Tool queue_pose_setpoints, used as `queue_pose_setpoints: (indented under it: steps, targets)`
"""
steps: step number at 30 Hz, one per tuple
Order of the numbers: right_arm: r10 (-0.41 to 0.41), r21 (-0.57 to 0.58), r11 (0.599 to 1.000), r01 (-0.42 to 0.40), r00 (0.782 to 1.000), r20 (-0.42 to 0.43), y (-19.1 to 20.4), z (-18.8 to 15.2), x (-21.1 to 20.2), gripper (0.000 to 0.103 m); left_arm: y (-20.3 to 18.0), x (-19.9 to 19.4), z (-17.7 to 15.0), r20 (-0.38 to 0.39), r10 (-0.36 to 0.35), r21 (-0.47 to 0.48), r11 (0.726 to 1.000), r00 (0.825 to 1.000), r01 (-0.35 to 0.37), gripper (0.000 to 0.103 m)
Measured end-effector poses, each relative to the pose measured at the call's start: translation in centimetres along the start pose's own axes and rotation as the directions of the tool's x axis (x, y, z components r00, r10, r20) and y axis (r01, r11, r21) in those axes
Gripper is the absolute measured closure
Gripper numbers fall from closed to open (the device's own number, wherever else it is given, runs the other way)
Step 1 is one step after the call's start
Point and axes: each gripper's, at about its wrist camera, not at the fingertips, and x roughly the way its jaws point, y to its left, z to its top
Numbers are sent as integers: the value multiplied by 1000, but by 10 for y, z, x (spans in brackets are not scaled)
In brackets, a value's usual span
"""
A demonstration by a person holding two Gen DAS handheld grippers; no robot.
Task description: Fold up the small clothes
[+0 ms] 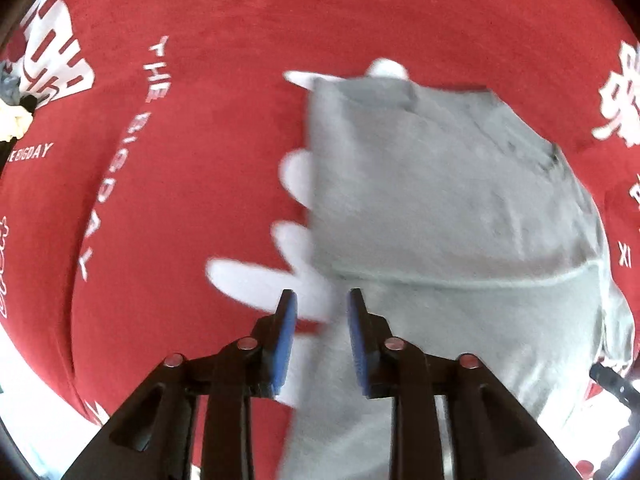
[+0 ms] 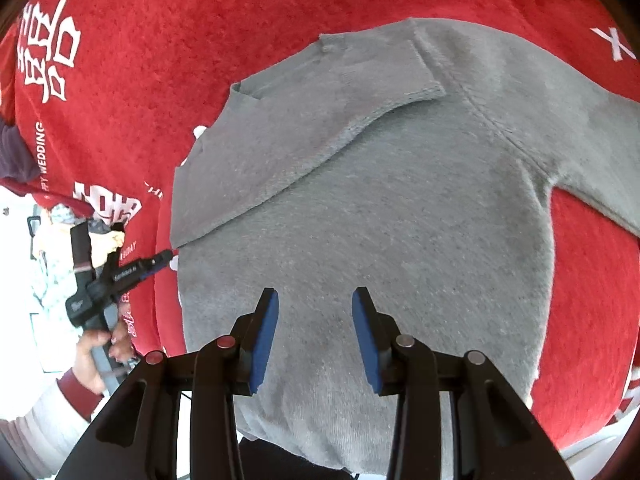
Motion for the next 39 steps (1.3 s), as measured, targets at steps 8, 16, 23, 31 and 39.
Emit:
queue_pose_setpoints:
  steps: [8, 16, 23, 31, 39]
  targets:
    - [-11, 48, 999, 10, 1000, 27, -30, -14, -22, 52, -96, -9, -34, -33, -38, 108, 993, 999, 42, 3]
    - [-46, 151, 988, 35, 997, 68, -94, -32, -44, 49, -184, 5, -62, -92, 4, 331, 943, 996, 27, 3]
    - [-114, 356, 934, 42, 976, 185, -185, -36, -88, 49, -228, 13, -76, -168, -50, 369, 923, 984, 110, 4]
    - [-198, 634, 765, -115, 895, 401, -300, -61, -152, 49, -311, 4, -71, -87, -137, 388, 908, 987, 160, 4]
    - [-176, 627, 731, -269, 814, 554, -325, -58, -164, 49, -376, 20, -61, -88, -188, 421, 883, 978, 208, 4]
